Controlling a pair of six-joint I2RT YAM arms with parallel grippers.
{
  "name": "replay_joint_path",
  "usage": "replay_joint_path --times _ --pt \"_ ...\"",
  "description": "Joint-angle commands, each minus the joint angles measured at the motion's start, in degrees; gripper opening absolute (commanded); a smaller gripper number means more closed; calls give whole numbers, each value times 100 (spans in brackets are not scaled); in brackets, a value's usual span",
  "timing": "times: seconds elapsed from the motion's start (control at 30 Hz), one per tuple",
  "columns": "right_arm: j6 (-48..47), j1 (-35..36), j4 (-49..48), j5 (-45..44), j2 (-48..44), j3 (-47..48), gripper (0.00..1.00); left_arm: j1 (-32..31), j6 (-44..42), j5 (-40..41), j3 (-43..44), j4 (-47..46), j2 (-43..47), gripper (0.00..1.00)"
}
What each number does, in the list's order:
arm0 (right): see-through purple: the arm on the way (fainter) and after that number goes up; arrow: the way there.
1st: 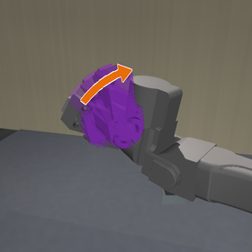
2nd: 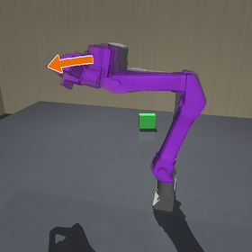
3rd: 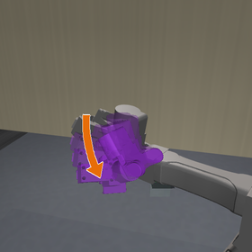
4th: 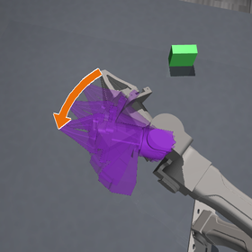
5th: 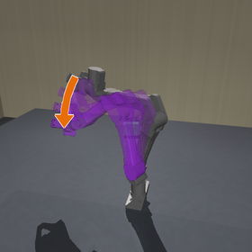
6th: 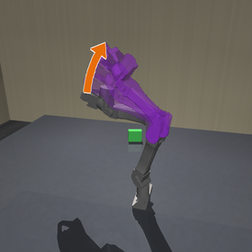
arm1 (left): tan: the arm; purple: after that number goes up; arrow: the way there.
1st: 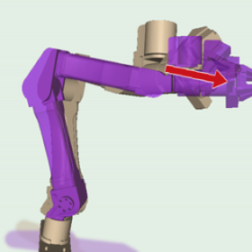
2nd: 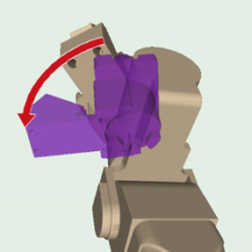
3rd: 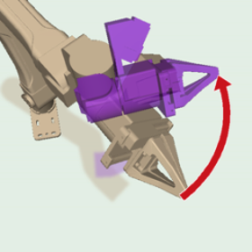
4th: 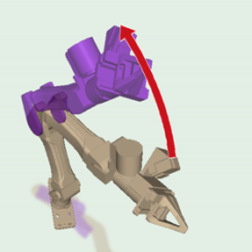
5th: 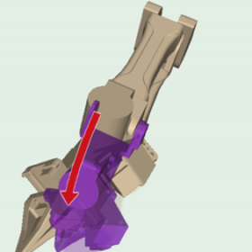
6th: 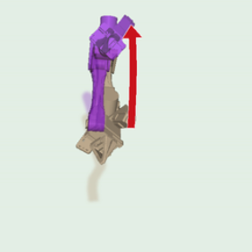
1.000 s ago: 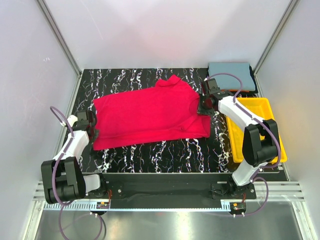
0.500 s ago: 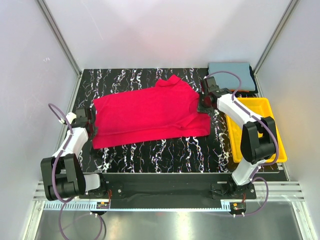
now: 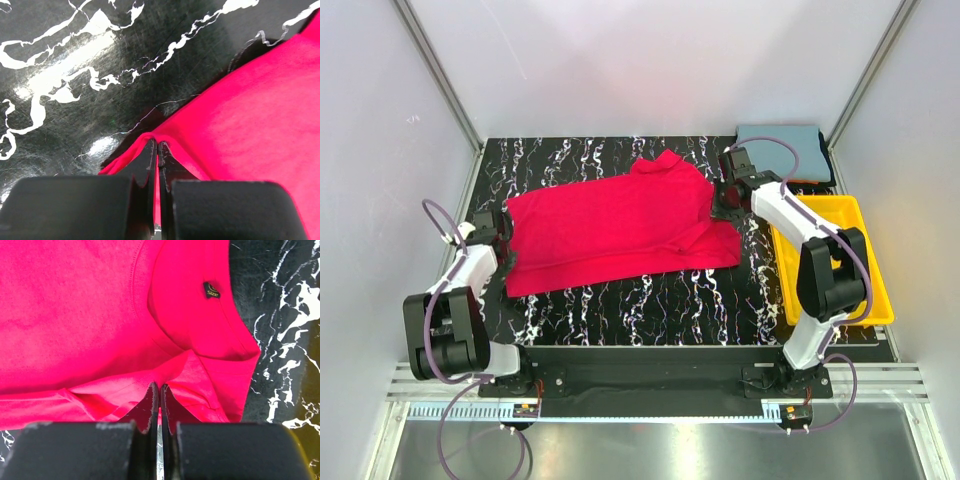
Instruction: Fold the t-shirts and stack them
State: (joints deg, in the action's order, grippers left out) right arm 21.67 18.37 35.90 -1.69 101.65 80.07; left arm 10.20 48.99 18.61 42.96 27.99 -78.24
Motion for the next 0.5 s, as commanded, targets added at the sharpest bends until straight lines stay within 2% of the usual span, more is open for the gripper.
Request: replay_joint_path --times 0.0,0.2,0.27,0.47 --pt "-58 17 -57 99 92 289 0 35 66 152 222 14 -104 0" --pt "-93 9 -57 90 241 395 1 35 102 169 204 40 -201 0" --pt "-93 9 -66 82 285 430 1 35 84 213 230 40 -210 5" --pt "-93 9 -66 108 391 553 1 44 40 310 353 40 -166 6"
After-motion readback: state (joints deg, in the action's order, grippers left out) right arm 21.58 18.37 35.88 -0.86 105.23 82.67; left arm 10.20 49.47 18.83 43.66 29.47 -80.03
